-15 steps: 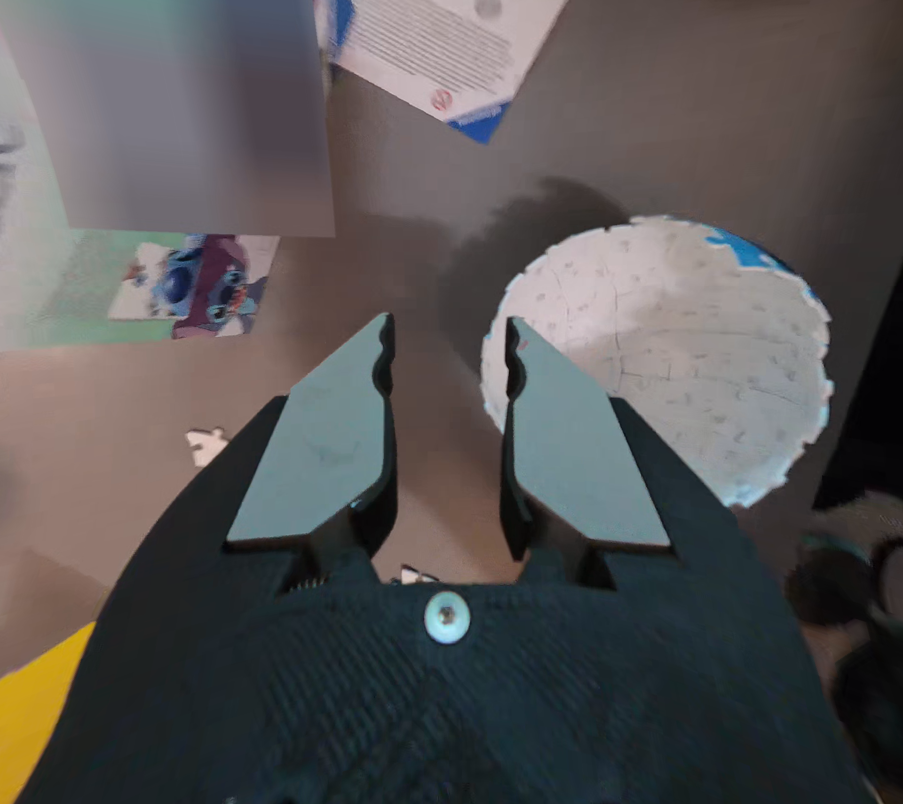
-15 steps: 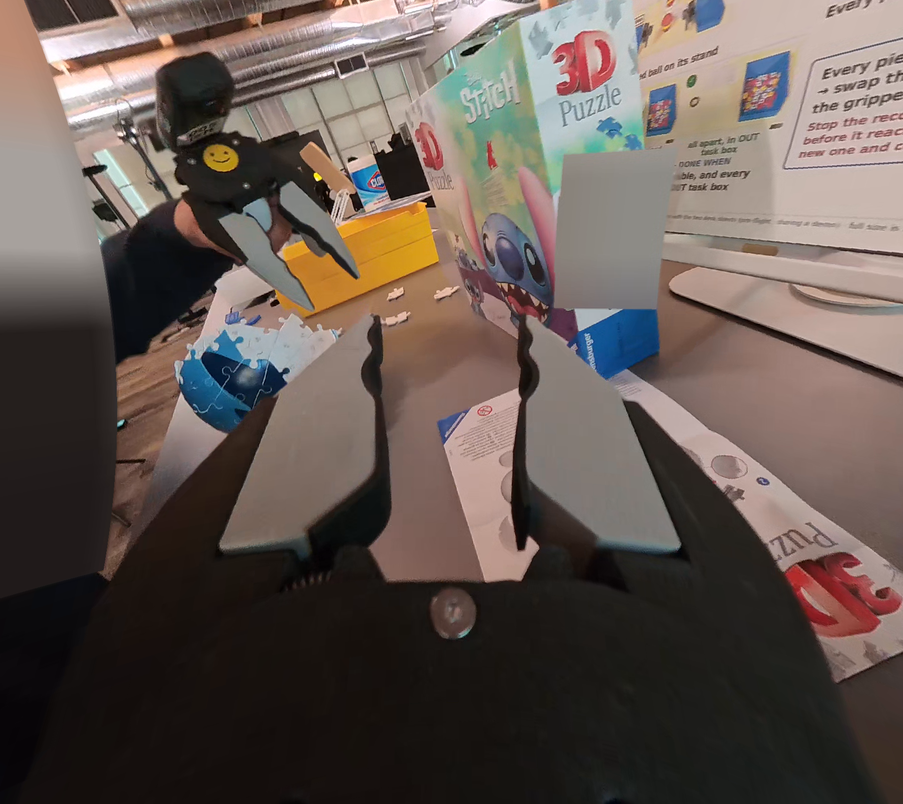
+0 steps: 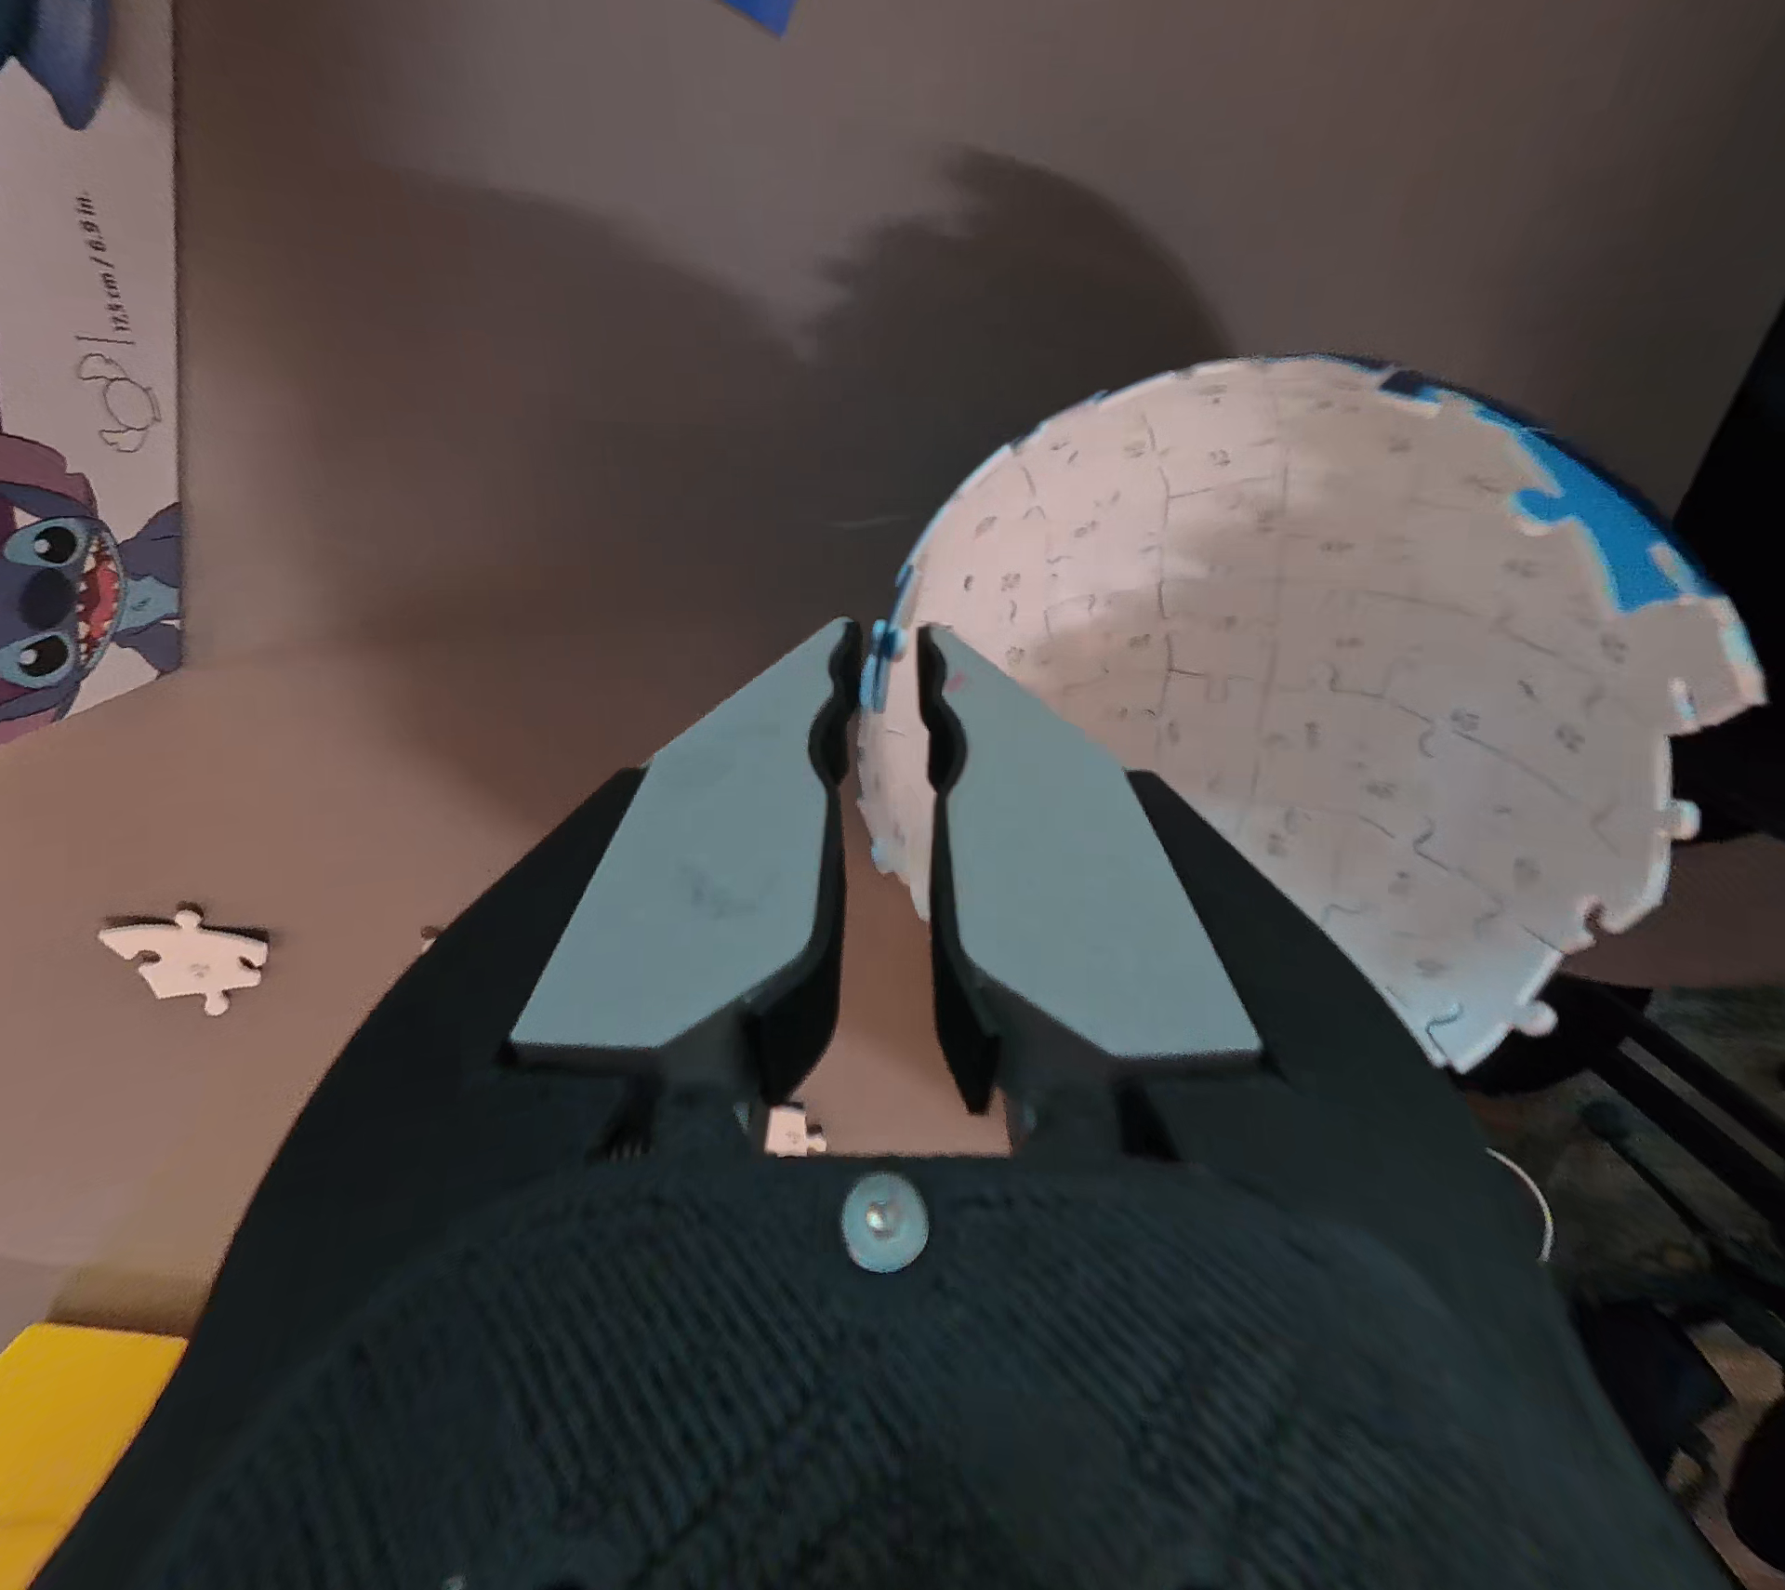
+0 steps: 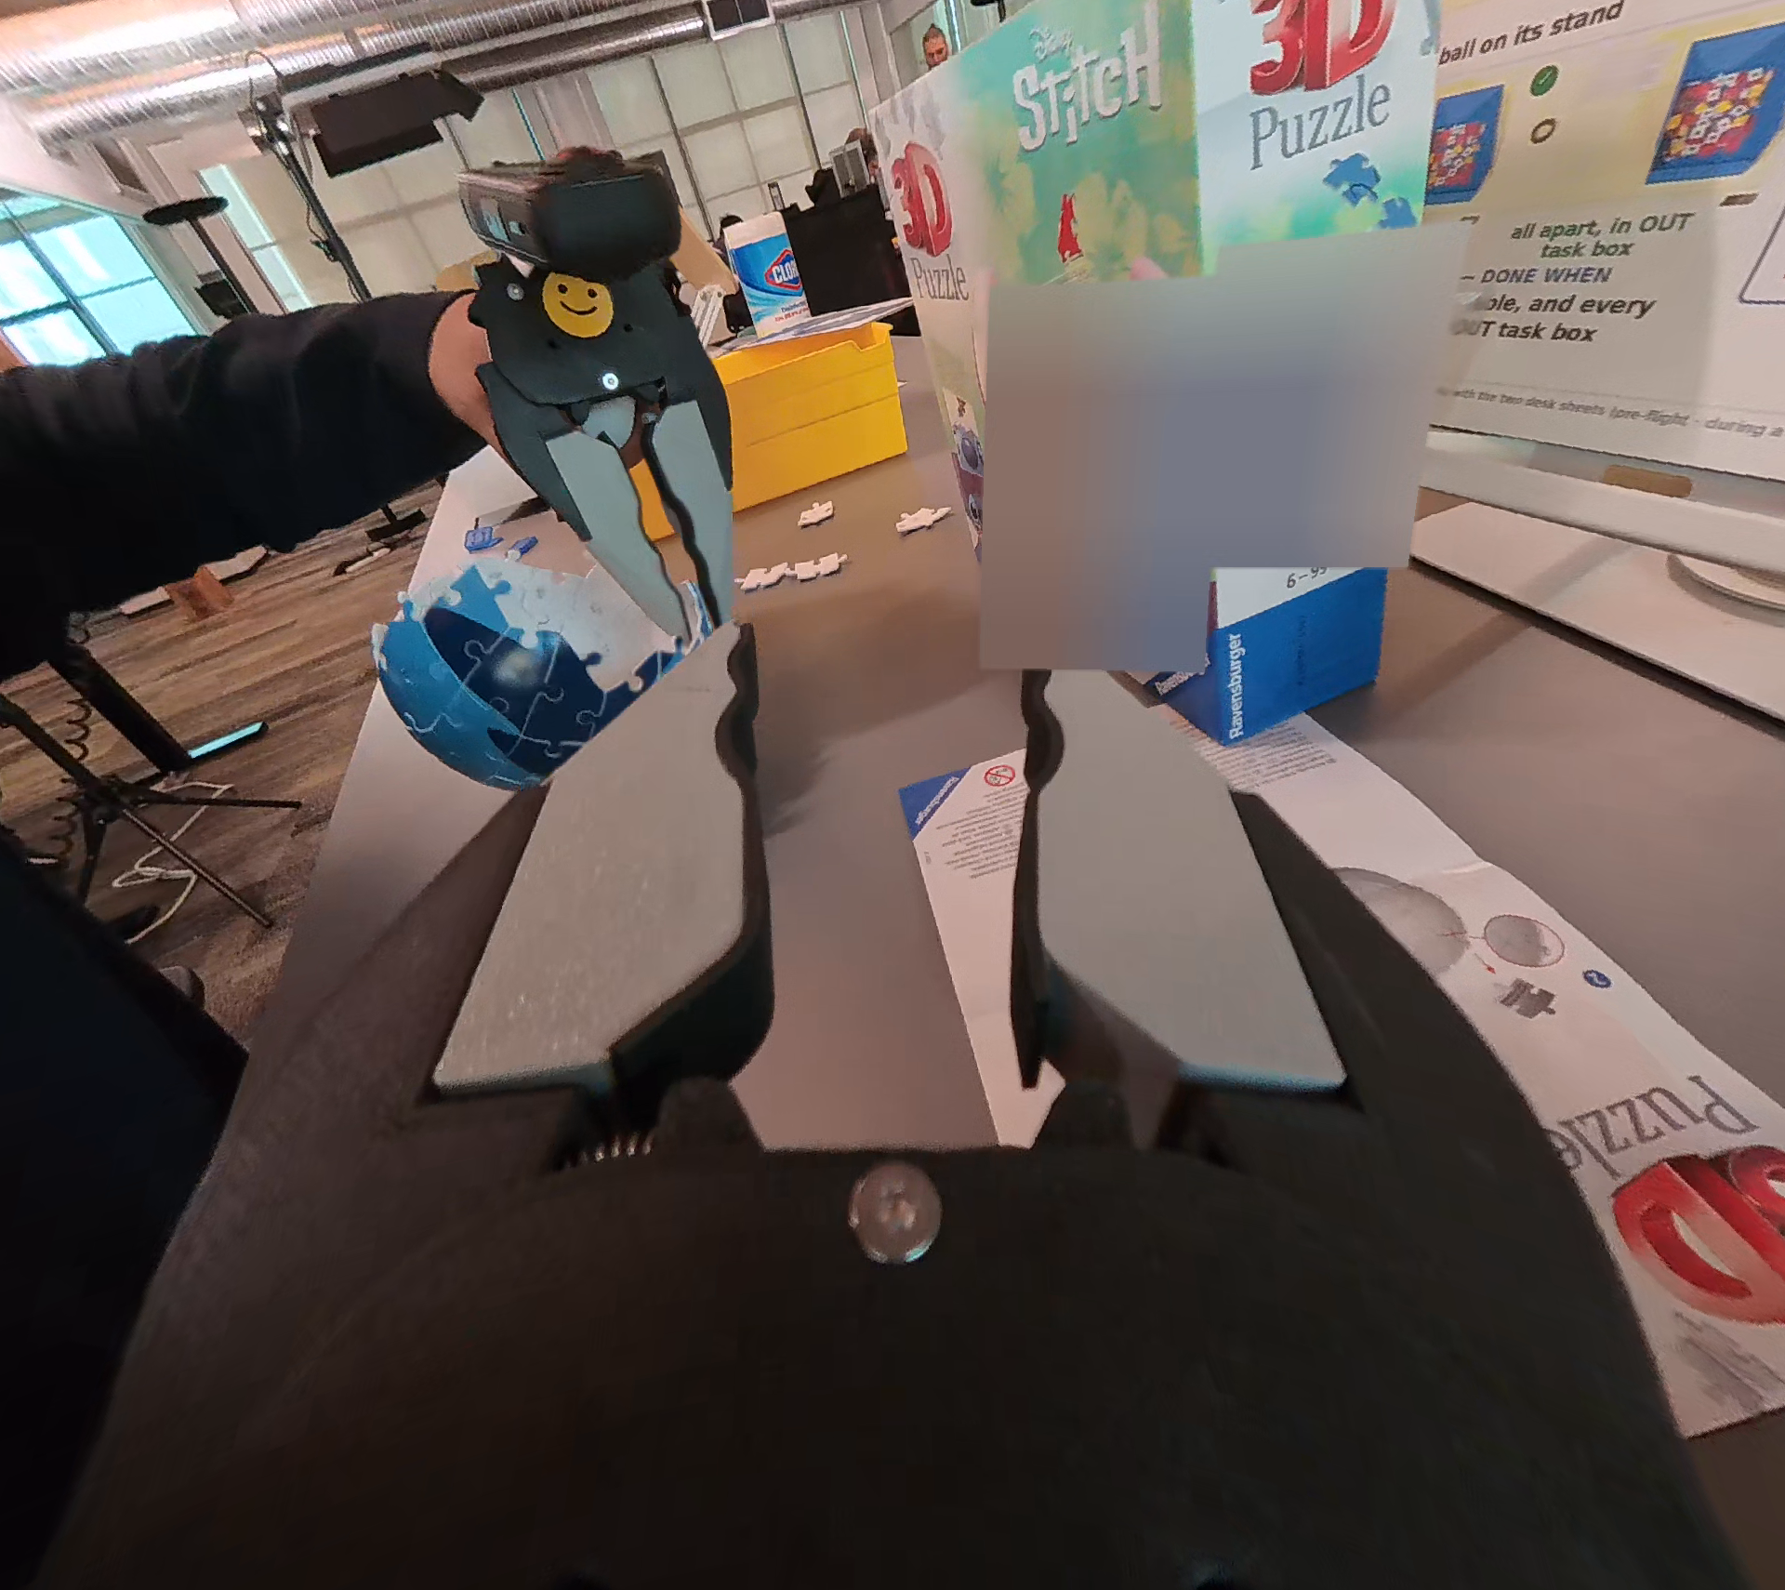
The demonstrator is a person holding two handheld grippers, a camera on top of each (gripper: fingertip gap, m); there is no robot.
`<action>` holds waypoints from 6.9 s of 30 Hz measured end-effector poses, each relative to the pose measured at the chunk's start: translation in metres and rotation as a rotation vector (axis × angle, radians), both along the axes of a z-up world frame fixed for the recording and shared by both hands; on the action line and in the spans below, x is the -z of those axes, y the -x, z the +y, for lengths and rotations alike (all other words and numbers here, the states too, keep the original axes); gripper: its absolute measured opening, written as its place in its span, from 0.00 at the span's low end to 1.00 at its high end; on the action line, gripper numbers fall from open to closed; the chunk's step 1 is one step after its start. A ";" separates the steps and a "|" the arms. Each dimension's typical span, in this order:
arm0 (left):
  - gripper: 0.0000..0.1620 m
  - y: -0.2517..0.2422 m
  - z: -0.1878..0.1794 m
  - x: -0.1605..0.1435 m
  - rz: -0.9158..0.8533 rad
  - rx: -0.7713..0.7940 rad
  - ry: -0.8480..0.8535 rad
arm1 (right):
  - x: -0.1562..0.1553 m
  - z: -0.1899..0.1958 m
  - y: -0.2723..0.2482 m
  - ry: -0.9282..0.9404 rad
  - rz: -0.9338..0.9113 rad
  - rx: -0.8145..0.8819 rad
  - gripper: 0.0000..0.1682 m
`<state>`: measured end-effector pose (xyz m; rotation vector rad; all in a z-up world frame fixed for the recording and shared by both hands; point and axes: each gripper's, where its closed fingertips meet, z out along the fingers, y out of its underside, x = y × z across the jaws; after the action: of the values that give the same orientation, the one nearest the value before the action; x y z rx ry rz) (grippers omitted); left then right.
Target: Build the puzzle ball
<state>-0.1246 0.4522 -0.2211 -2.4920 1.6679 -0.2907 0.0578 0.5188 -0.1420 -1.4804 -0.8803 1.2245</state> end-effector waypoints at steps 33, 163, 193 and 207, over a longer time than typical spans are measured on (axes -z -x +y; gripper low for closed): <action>0.13 -0.001 0.018 -0.037 -0.133 -0.179 -0.116 | 0.040 -0.015 0.060 -0.089 -0.335 -0.129 0.27; 0.02 -0.013 0.002 -0.010 -0.032 -0.222 -0.226 | 0.042 -0.064 0.171 -0.440 -0.656 -0.773 0.00; 0.01 -0.013 0.004 -0.011 -0.042 -0.223 -0.224 | 0.043 -0.064 0.170 -0.335 -0.658 -0.794 0.01; 0.01 -0.015 0.003 -0.012 -0.088 -0.229 -0.173 | 0.054 -0.053 0.167 -0.459 -0.768 -0.726 0.08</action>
<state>-0.1098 0.4551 -0.2095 -2.4704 1.3000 -0.2176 -0.1091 0.4663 -0.1960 -1.2685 -2.1938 0.7993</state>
